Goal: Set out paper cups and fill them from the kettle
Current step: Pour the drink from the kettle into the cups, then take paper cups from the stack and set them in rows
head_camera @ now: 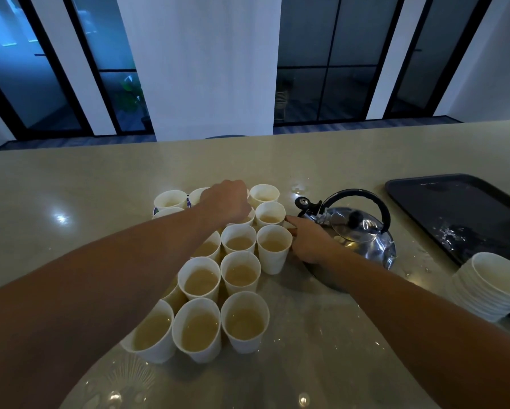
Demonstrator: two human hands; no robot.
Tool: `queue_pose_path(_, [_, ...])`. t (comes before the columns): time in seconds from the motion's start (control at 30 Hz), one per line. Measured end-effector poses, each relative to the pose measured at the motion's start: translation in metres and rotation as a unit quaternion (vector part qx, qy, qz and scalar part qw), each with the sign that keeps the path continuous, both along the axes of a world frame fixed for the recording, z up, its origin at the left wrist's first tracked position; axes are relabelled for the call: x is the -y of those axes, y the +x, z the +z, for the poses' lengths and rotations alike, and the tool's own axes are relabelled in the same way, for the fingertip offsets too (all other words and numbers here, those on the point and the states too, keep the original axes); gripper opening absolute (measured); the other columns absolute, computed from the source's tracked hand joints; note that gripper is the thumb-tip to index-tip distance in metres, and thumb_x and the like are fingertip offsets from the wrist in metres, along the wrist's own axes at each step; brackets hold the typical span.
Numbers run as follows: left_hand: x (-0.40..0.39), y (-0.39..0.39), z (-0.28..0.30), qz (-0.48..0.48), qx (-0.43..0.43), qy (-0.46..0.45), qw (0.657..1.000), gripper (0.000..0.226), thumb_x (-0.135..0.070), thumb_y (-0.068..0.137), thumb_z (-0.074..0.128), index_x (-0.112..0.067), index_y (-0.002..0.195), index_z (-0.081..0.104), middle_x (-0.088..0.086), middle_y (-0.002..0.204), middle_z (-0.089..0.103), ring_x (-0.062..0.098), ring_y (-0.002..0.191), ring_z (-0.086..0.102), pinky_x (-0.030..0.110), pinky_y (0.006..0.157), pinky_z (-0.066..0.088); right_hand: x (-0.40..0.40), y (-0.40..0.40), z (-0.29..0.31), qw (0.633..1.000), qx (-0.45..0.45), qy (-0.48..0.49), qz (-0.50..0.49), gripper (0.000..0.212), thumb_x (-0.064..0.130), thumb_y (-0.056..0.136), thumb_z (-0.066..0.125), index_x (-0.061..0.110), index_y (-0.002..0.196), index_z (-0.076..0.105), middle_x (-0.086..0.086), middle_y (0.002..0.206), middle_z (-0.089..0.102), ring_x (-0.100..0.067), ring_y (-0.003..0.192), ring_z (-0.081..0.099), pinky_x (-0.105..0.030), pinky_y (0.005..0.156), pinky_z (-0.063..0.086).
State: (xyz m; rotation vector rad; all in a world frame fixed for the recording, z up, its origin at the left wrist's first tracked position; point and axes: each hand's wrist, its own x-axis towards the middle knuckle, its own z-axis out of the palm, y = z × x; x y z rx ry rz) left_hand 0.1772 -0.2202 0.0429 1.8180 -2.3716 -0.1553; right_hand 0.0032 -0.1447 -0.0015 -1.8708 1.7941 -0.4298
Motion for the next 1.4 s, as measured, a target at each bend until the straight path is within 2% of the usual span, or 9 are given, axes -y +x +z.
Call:
queue_pose_path(0.2, [-0.006,-0.008,0.005,-0.009,-0.005,-0.01,1.0,0.01,-0.03,0.091,0.064,-0.021,0.095,0.068,-0.005,0.076,0.062,0.014,0.063,0.058,0.027,0.06,0.045,-0.004,-0.009,0.012,0.997,-0.067,0.037,-0.016,0.052,0.002,0.094,0.054,0.009,0.144,0.044,-0.01,0.139,0.055,-0.027,0.125,0.054,-0.036,0.105,0.046])
queue_pose_path(0.37, [-0.024,-0.037,0.028,-0.052,-0.043,-0.03,0.997,0.017,-0.031,0.092,0.061,-0.023,0.103,0.072,-0.003,0.089,0.068,0.016,0.074,0.06,0.031,0.068,0.051,-0.02,-0.03,0.056,0.991,-0.134,-0.002,-0.013,0.026,0.005,0.088,0.057,0.01,0.11,0.07,-0.011,0.108,0.07,-0.028,0.097,0.066,-0.038,0.08,0.054])
queue_pose_path(0.5, [-0.054,-0.073,0.05,-0.1,-0.103,-0.035,0.989,0.015,-0.033,0.09,0.062,-0.029,0.097,0.074,-0.006,0.092,0.069,0.016,0.078,0.061,0.029,0.066,0.045,-0.047,-0.063,0.109,0.989,-0.141,-0.021,-0.044,0.027,0.016,0.09,0.067,0.023,0.115,0.072,0.004,0.108,0.068,-0.013,0.089,0.062,-0.026,0.077,0.047])
queue_pose_path(0.67, [-0.101,-0.128,0.058,-0.185,-0.152,0.032,0.97,0.012,-0.033,0.088,0.064,-0.031,0.092,0.075,-0.009,0.091,0.069,0.012,0.079,0.061,0.03,0.069,0.05,-0.097,-0.112,0.16,0.973,-0.216,-0.015,-0.083,0.006,0.025,0.088,0.072,0.022,0.093,0.072,0.006,0.082,0.068,-0.009,0.075,0.063,-0.022,0.062,0.042])
queue_pose_path(0.8, [-0.13,-0.171,0.031,-0.283,-0.13,0.152,0.938,0.016,-0.028,0.085,0.063,-0.028,0.099,0.072,-0.007,0.094,0.071,0.011,0.087,0.065,0.028,0.075,0.054,-0.127,-0.144,0.164,0.936,-0.336,0.032,-0.096,0.025,0.046,0.079,0.077,0.022,0.082,0.073,0.002,0.077,0.071,-0.017,0.075,0.065,-0.029,0.066,0.045])
queue_pose_path(1.0, [-0.168,-0.215,-0.025,-0.309,-0.199,0.247,0.897,0.089,-0.024,0.079,0.081,-0.019,0.149,0.027,0.004,0.118,0.055,0.018,0.108,0.056,0.025,0.081,0.043,-0.158,-0.159,0.136,0.904,-0.405,0.053,-0.127,0.055,0.061,0.076,0.074,0.016,0.059,0.047,0.001,0.06,0.052,-0.016,0.058,0.052,-0.032,0.061,0.044])
queue_pose_path(1.1, [-0.178,-0.232,-0.053,-0.3,-0.281,0.277,0.868,0.106,-0.021,0.073,0.087,-0.022,0.153,0.018,0.002,0.131,0.048,0.017,0.121,0.049,0.023,0.087,0.037,-0.165,-0.159,0.12,0.905,-0.398,0.079,-0.125,0.054,0.058,0.073,0.079,0.013,0.071,0.05,0.004,0.061,0.054,-0.012,0.054,0.054,-0.027,0.055,0.042])
queue_pose_path(1.23, [-0.19,-0.248,-0.078,-0.277,-0.404,0.32,0.811,0.108,-0.014,0.068,0.091,-0.024,0.149,0.021,-0.005,0.13,0.051,0.015,0.12,0.051,0.032,0.098,0.043,-0.167,-0.164,0.103,0.91,-0.384,0.095,-0.124,0.052,0.048,0.075,0.081,0.017,0.113,0.064,0.006,0.072,0.053,-0.014,0.059,0.056,-0.027,0.058,0.042])
queue_pose_path(1.4, [-0.196,-0.263,-0.081,-0.221,-0.44,0.287,0.821,0.083,-0.029,0.062,0.087,-0.031,0.132,0.041,-0.005,0.117,0.063,0.018,0.108,0.061,0.047,0.094,0.052,-0.165,-0.172,0.09,0.922,-0.351,0.095,-0.136,0.057,0.04,0.076,0.082,0.015,0.123,0.063,0.001,0.086,0.056,-0.024,0.079,0.057,-0.032,0.068,0.042])
